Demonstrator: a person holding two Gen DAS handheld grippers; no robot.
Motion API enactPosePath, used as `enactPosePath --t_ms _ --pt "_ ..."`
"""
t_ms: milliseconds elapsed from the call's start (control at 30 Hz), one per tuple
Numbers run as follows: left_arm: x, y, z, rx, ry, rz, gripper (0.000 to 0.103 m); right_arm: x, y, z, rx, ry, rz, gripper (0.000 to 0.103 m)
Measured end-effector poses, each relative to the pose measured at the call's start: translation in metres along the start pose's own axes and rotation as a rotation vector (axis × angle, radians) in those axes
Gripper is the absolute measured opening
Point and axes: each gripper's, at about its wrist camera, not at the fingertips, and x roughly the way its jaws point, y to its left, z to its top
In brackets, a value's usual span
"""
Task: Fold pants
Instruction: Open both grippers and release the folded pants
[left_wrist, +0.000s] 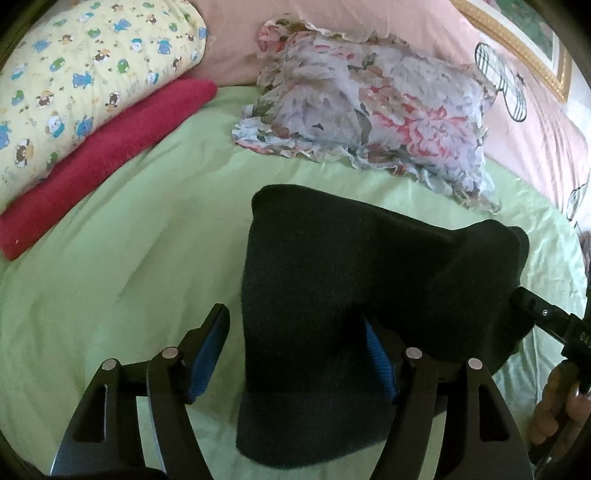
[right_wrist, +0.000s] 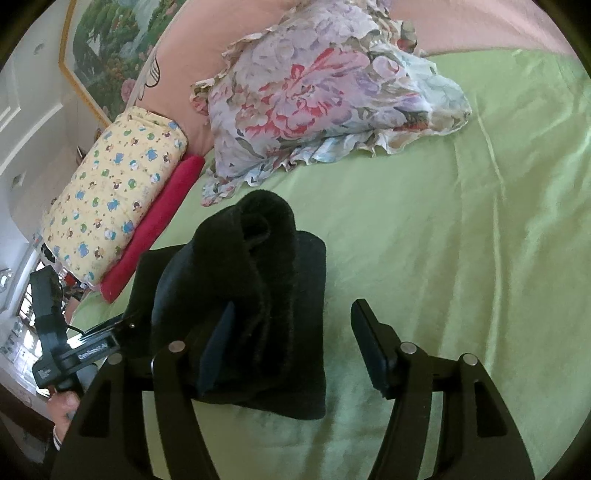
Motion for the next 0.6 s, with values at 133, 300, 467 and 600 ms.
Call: enactPosePath --t_ms 133,300,467,600 --pt "-0.013 0.000 -0.004 0.002 -0.010 -0.002 0.073 -0.012 0.004 -0.001 -0.013 -0.024 -0.029 0.065" --pt "-0.032 -0.003 -0.013 0.012 -0.025 -0.017 0.080 -0.027 0.018 -0.003 -0.054 -0.024 -0.036 0.067" --pt "-0.050 -0.009 -0.024 0.045 -0.043 -0.030 0.082 -0.039 0.039 -0.012 -0.137 -0.035 -0.035 0.077" --pt "-0.058 -0.011 -0.033 0.056 -0.046 -0.055 0.082 -0.047 0.054 -0.019 -0.202 -0.039 -0.027 0.083"
